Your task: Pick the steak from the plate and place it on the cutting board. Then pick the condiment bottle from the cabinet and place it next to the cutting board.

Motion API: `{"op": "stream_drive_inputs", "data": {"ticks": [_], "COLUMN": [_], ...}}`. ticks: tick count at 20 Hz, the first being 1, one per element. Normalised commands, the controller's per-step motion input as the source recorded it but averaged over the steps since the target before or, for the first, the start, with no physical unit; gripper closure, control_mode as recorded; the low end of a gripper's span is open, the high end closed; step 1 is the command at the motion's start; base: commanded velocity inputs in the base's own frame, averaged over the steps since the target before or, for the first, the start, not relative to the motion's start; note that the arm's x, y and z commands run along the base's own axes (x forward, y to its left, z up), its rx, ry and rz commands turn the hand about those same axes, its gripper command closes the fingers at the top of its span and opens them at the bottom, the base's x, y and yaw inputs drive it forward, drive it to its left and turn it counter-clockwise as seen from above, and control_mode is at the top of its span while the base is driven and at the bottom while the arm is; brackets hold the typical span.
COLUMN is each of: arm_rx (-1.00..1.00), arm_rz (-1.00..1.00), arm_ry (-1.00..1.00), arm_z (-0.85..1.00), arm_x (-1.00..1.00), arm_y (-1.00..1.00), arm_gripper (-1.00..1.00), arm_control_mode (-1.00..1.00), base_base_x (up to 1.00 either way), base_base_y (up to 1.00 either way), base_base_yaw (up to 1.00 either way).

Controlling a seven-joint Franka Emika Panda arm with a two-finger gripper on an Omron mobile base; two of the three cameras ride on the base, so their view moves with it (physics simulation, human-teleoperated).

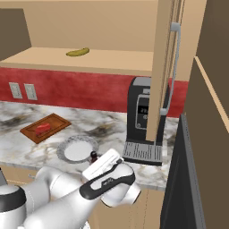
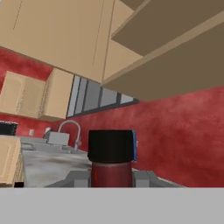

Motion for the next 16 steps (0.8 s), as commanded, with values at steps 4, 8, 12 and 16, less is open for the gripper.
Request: {"op": "stream_drive_inputs", "data": {"ticks": [4, 8, 12, 16], "arm_rx": [0.00, 0.00, 0.00, 0.00], "arm_rz": [-0.02, -0.02, -0.02, -0.01], "arm_ry": [0.03, 0.01, 0.00, 0.00], "arm_z": [0.00, -0.01, -0.07, -0.13], "arm_x": [0.19, 0.19, 0.19, 0.17], "arm_y": [0.00, 0.00, 0.00, 0.00], "arm_gripper": [1.00, 1.00, 1.00, 1.00], "arm_control_mode": [-1.00, -1.00, -1.00, -1.00], "base_base_x": [0.00, 0.00, 0.00, 0.00], "base_base_y": [0.00, 0.00, 0.00, 0.00], "base_base_yaw": [0.00, 0.00, 0.00, 0.00]}}
